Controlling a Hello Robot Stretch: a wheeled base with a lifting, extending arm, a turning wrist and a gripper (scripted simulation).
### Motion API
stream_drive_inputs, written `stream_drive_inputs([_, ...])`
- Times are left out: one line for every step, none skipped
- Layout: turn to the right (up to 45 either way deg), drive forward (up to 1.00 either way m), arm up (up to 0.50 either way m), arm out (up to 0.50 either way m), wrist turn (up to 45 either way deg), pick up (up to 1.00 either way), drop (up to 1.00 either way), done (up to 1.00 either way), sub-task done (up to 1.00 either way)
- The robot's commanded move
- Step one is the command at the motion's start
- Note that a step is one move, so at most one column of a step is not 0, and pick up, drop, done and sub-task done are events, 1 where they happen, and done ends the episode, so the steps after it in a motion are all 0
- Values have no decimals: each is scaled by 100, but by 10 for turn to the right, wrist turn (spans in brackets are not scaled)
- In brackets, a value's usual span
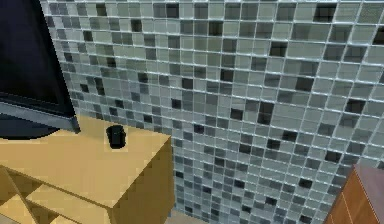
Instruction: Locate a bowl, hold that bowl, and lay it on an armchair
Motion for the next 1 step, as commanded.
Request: stream_drive_inputs([0,0,38,0,0,0,0,0,0])
